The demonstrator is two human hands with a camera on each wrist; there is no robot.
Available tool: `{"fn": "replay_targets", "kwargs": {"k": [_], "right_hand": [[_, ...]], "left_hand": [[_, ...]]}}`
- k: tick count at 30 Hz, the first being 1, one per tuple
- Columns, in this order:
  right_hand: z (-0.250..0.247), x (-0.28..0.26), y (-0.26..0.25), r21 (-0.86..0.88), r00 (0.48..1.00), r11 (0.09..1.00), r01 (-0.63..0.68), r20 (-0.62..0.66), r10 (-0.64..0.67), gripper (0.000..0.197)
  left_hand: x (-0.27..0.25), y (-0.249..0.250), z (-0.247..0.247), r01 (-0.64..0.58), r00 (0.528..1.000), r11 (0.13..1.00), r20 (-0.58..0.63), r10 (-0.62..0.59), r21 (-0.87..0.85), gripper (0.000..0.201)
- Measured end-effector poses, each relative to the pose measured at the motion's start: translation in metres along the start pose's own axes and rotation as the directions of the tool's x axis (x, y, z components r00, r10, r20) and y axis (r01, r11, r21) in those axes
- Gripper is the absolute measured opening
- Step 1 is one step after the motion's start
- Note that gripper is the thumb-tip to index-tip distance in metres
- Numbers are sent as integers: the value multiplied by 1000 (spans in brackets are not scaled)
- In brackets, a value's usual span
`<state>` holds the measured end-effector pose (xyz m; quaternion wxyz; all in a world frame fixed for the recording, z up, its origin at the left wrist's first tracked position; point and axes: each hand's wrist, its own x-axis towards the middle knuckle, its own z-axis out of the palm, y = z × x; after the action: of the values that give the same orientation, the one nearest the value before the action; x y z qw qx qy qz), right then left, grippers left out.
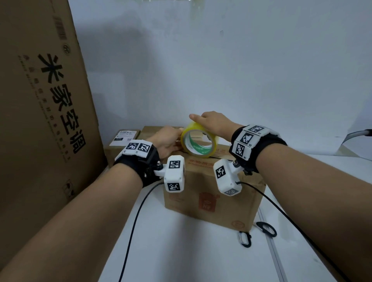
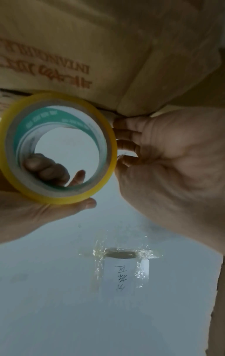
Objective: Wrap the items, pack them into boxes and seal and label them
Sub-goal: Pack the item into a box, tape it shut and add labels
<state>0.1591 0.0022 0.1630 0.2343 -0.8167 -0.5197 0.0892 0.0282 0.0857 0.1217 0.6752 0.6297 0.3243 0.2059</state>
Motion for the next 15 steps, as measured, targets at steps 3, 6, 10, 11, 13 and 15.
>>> {"fn": "replay_targets", "kwargs": {"k": [3,6,10,11,13,15], "right_hand": [[2,-6,4,77,1000,997,-1,-4,2,59],[-1,-14,5,80,999,996,26,-23,-24,57],[-5,-15,0,-40,998,997,63,-20,-64,58],[-6,-14,-3,-81,998,995,60,-5,-61,59],[-7,-11,-7,-153,999,988,33,20,-31,59],[-9,-9,-9,-185,1000,983,-15,21,19,60]], "left_hand": [[2,-2,-1,20,999,1000,-33,-20,9,24],[2,-3,0,37,999,999,-34,-37,13,25],[-1,-3,1,67,997,997,-43,-66,26,27],[-1,-3,0,71,996,997,-57,-69,31,27],[3,-5,-2,69,993,997,-100,-66,33,27],[2,-5,-1,69,991,997,-113,-67,18,28]]}}
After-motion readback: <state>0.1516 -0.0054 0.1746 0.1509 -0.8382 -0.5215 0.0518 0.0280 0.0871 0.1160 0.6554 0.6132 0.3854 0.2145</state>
